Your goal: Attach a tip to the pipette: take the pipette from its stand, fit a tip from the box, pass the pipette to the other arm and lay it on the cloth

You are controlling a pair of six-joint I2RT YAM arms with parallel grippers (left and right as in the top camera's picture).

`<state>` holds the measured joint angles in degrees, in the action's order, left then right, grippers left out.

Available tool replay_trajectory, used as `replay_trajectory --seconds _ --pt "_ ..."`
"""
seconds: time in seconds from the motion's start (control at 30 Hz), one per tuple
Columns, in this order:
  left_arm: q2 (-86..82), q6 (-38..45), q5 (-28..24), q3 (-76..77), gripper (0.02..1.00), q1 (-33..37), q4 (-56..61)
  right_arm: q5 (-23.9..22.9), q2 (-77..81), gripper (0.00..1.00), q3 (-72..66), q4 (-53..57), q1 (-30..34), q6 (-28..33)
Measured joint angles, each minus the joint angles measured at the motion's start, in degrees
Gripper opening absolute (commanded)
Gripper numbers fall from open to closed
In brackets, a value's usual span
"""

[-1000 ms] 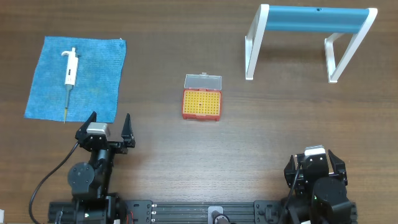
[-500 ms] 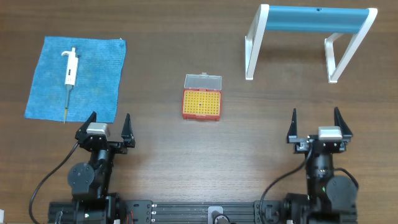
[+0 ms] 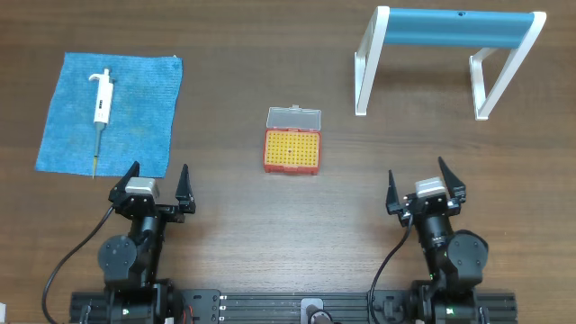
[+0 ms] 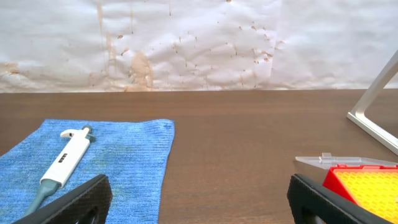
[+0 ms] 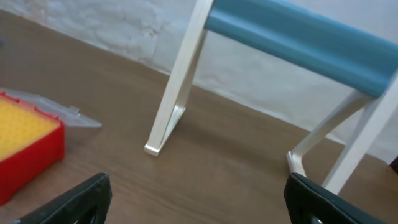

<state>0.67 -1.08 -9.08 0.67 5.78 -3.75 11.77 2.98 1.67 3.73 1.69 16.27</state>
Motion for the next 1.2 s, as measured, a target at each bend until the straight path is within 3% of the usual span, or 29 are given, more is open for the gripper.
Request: replay_trajectory --seconds 1.2 --pt "0.0 0.0 0.0 0.0 0.915 0.0 0.0 -0.02 -2.27 0.899 -0.94 -0.5 0.0 1.22"
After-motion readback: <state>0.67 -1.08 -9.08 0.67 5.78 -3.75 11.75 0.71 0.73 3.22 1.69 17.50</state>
